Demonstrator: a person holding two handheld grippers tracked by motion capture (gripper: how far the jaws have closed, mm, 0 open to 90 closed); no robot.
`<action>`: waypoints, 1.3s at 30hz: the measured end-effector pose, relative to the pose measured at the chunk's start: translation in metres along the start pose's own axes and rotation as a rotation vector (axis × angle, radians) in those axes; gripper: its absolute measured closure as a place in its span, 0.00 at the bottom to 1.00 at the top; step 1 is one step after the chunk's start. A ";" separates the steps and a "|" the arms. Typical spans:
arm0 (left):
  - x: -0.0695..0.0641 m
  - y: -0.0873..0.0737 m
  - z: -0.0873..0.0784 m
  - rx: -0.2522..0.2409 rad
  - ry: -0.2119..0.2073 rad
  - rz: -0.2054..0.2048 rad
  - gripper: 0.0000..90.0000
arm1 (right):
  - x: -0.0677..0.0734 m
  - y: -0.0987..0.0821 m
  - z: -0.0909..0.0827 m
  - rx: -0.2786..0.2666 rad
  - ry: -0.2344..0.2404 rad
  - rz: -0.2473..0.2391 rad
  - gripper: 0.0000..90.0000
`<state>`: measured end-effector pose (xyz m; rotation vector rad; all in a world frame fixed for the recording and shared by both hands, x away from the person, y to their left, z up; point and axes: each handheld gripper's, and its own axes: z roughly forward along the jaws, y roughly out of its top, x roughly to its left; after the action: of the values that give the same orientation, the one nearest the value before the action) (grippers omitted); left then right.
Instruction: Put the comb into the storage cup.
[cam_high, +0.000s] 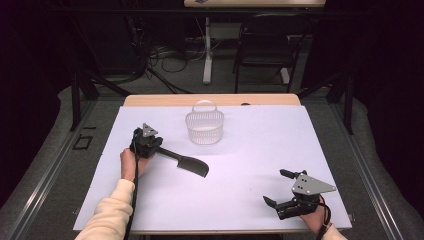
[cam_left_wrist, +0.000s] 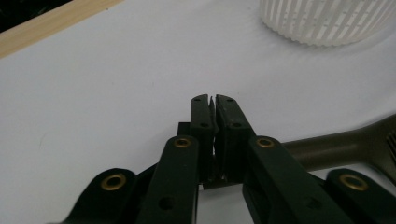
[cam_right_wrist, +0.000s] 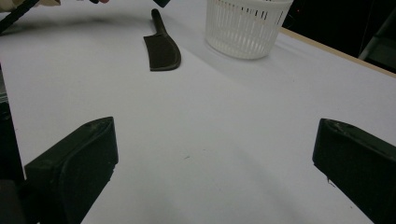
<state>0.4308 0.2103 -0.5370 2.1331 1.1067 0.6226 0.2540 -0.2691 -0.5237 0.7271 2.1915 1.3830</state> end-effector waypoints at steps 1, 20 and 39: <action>0.001 0.001 0.000 0.002 -0.001 -0.006 1.00 | 0.000 0.000 0.000 -0.001 0.000 -0.001 0.00; 0.002 0.000 0.012 0.098 -0.038 0.000 1.00 | -0.001 0.000 -0.001 0.003 -0.002 -0.002 0.00; -0.003 -0.002 0.012 0.154 -0.071 0.026 1.00 | -0.001 0.000 -0.001 0.001 -0.001 -0.003 0.00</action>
<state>0.4365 0.2048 -0.5470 2.2852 1.1217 0.4830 0.2538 -0.2705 -0.5235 0.7244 2.1912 1.3801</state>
